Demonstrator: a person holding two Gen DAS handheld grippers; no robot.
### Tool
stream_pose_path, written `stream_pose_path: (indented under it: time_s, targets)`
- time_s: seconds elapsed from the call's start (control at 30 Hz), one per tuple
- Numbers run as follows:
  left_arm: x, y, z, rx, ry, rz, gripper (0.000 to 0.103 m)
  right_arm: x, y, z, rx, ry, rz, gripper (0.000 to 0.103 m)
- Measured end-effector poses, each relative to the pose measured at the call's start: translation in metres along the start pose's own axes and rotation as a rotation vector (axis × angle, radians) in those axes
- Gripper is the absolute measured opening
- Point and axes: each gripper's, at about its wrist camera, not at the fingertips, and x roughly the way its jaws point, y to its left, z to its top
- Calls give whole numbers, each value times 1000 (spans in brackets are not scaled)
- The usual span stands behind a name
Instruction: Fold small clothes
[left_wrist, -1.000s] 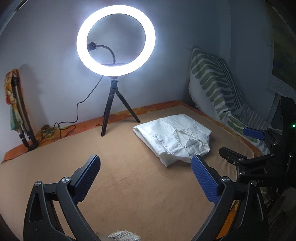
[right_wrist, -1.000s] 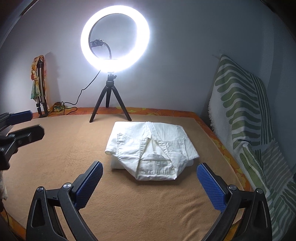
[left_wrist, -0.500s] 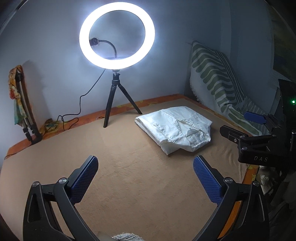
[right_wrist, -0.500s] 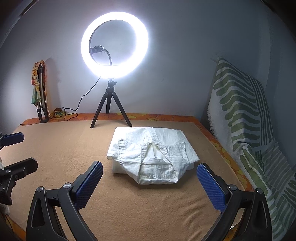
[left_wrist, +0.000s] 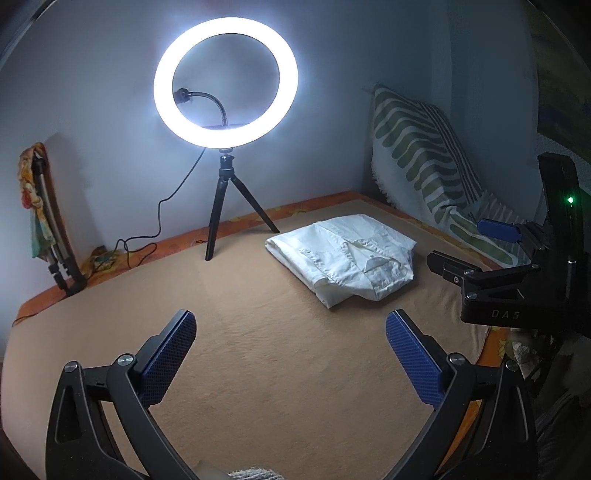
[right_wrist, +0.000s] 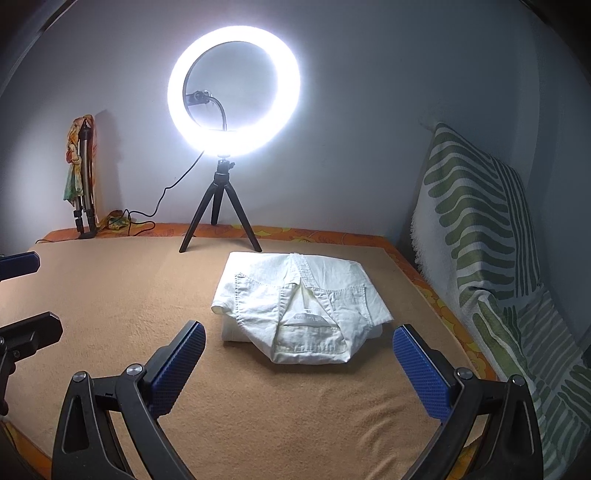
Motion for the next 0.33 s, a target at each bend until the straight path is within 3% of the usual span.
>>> stream_pose_path:
  time_s: [0.33]
  targets:
    - [-3, 2, -1, -5, -5, 16, 102, 0, 6, 0, -19, -3, 5, 103]
